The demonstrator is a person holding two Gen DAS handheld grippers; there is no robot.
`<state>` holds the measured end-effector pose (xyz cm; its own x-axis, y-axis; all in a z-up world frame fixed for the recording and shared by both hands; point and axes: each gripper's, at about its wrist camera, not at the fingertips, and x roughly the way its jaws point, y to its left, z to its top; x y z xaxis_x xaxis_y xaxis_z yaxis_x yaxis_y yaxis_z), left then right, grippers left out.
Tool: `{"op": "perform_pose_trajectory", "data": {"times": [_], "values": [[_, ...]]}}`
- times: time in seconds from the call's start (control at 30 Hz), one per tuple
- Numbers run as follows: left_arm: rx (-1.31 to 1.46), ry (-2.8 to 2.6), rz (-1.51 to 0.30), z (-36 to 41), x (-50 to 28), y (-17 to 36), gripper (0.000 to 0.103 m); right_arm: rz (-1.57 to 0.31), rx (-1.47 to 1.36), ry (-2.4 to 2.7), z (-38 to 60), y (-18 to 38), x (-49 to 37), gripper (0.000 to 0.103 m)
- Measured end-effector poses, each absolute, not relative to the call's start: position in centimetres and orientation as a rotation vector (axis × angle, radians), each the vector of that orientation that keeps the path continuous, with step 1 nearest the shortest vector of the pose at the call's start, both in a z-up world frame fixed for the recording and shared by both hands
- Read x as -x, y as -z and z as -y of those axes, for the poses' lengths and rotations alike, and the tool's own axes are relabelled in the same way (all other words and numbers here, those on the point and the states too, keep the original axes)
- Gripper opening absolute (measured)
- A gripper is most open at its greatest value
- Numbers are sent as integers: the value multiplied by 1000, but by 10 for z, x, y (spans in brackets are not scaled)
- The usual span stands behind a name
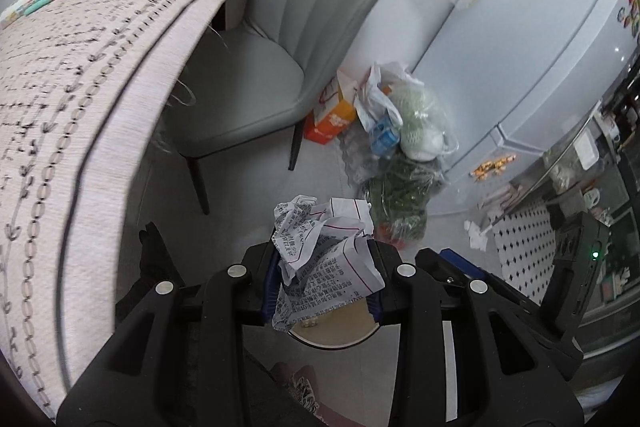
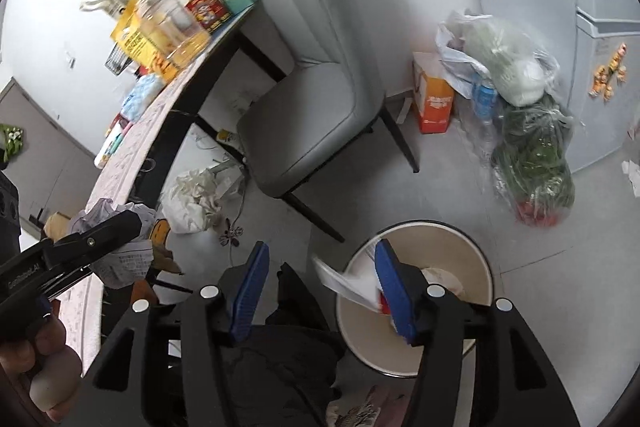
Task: Collect trash
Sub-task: 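Open both tools to drop the papers into the bin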
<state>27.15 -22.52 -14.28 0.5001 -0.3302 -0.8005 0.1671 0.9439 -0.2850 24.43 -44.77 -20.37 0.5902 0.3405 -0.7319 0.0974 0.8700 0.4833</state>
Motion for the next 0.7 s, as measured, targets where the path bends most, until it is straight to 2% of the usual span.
{"op": "perform_pose_trajectory", "data": {"times": [0.7], "values": [[158, 408, -1139, 285, -284, 190, 34, -917, -556, -30, 514, 201, -202, 58]]}}
